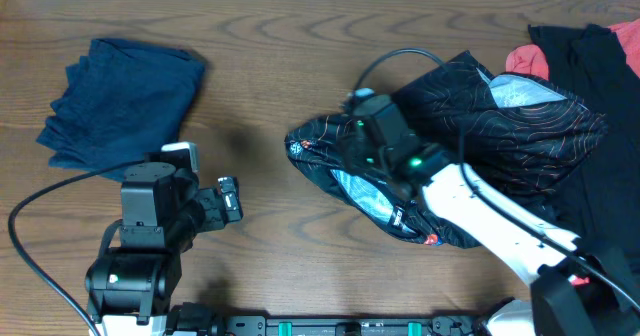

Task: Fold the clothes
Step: 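Drag the black printed shirt leftward to the table center with right gripper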

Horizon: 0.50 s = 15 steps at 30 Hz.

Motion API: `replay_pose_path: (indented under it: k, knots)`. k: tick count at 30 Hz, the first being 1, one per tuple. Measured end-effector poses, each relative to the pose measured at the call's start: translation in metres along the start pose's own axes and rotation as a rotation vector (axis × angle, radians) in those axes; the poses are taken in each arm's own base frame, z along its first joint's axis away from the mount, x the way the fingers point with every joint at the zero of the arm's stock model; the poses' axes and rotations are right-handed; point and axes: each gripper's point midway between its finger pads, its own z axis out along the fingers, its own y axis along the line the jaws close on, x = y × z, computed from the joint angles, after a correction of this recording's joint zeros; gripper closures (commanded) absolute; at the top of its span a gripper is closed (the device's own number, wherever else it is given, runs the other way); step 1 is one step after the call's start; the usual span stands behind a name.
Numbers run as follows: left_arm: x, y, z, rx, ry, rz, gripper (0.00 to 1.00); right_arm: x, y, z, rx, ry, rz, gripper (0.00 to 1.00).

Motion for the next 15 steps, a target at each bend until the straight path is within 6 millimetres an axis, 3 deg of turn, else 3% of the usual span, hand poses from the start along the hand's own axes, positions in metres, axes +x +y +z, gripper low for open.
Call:
replay_pose_path:
  k: [3, 8, 15]
  knots:
    - [-0.005, -0.009, 0.004, 0.049, -0.002, 0.001, 0.02, 0.010, -0.043, -0.020, 0.126, 0.048, 0.069, 0.44]
    - [-0.009, -0.026, 0.025, 0.139, 0.049, -0.005, 0.02, 0.024, -0.110, -0.079, 0.296, 0.085, 0.207, 0.43]
    - [0.007, -0.042, 0.075, 0.244, 0.234, -0.043, 0.02, 0.070, -0.171, -0.120, 0.452, 0.229, 0.387, 0.42]
